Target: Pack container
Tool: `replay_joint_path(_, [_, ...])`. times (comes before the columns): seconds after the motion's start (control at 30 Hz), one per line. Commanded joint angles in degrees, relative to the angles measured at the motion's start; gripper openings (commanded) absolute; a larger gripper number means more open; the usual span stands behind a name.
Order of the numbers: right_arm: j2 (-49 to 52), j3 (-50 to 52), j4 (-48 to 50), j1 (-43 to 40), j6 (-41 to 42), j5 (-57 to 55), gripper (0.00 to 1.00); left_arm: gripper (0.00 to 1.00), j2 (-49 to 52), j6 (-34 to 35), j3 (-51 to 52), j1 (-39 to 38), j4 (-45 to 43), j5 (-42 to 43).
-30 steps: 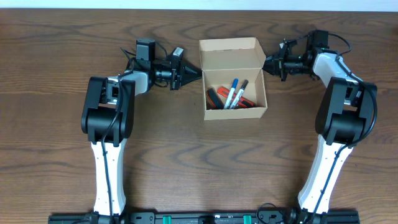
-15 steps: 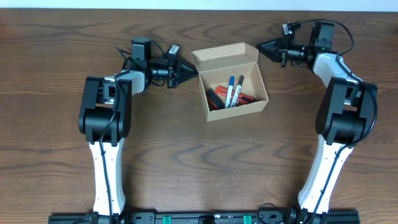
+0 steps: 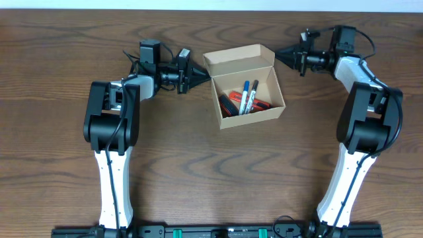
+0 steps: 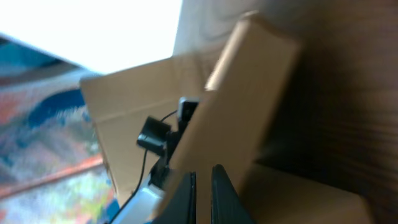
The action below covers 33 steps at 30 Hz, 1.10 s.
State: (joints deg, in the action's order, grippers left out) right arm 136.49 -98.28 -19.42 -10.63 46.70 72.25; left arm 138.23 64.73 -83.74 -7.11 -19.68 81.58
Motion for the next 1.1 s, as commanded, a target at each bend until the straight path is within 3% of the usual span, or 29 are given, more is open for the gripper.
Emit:
replay_joint_path(0.0, [0.1,-0.2,-3.3,-1.9,-2.1,-5.3,0.02,0.06,0.7,1.2,-0.5,0.2,0.1,-1.3])
replay_joint_path(0.23, [0.2,-0.2,-10.1,-2.9,-8.7,-7.0,0.01,0.06,1.2,1.2,-0.6,-0.4,-0.1,-3.0])
replay_joint_path(0.53, [2.7,-0.2,-9.6,-0.7,-7.9,-5.5,0.02,0.06,1.2,3.4,-0.8,-1.1,-0.1,-3.9])
replay_joint_path(1.07, [4.2,-0.2,10.5,3.7,2.6,3.3,0.02,0.06,1.2,3.5,-2.1,-3.0,-5.1,-1.0])
